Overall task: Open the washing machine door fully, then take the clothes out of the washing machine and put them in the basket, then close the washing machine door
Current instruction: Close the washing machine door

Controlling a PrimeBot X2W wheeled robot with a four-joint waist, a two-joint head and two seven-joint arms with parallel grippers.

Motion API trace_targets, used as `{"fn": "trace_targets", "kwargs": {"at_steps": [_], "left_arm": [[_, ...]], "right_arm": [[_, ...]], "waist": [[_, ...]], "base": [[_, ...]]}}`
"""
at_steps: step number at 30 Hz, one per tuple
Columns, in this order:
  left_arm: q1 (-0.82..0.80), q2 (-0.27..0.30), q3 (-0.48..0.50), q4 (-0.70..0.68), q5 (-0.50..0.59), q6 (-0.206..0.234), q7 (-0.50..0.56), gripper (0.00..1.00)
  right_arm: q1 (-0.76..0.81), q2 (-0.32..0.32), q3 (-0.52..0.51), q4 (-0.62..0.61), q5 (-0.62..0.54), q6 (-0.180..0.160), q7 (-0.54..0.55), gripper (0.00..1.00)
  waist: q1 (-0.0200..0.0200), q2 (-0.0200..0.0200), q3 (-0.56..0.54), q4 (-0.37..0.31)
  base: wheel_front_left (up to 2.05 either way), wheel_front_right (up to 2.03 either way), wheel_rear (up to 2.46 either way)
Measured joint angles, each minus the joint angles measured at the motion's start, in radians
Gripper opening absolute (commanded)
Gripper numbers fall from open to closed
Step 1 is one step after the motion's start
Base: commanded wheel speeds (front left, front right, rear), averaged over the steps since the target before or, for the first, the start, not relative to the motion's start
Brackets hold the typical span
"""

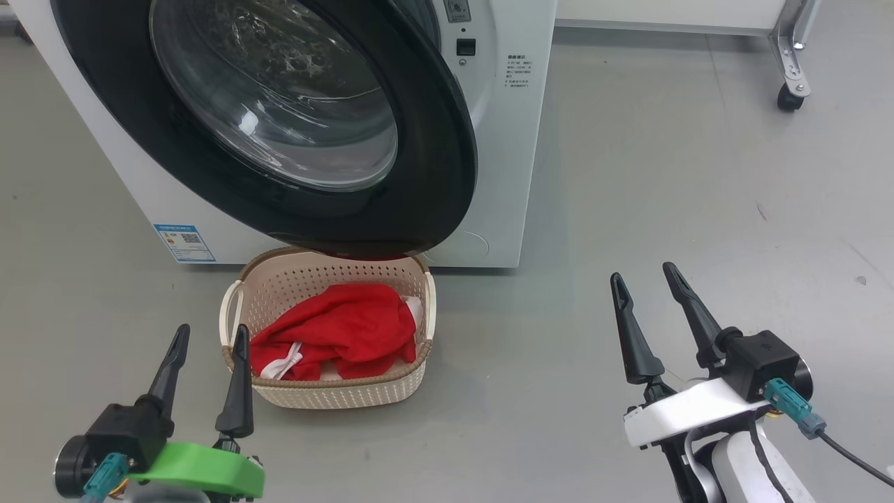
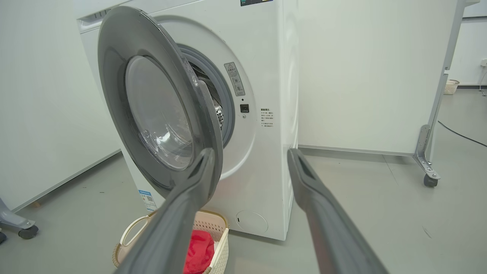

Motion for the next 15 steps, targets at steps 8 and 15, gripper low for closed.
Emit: {"fn": "trace_targets", "kwargs": {"at_steps": [8, 15], "left_arm": [[0.001, -0.008, 0.012, 0.002, 0.008, -0.011, 0.000, 1.00], [0.001, -0.024, 0.008, 0.001, 0.017, -0.026, 0.000, 1.00]], "right_arm": [[0.000, 0.000, -0.002, 0.000, 0.000, 0.000, 0.000, 1.00], [0.002, 0.001, -0.002, -0.008, 0.000, 0.000, 0.000, 0.00]], "waist": [[0.0000, 0.0000, 0.001, 0.003], [0.0000, 0.0000, 0.017, 0.012]], "base": [[0.00, 0.00, 0.00], [0.00, 0.00, 0.00]]}}
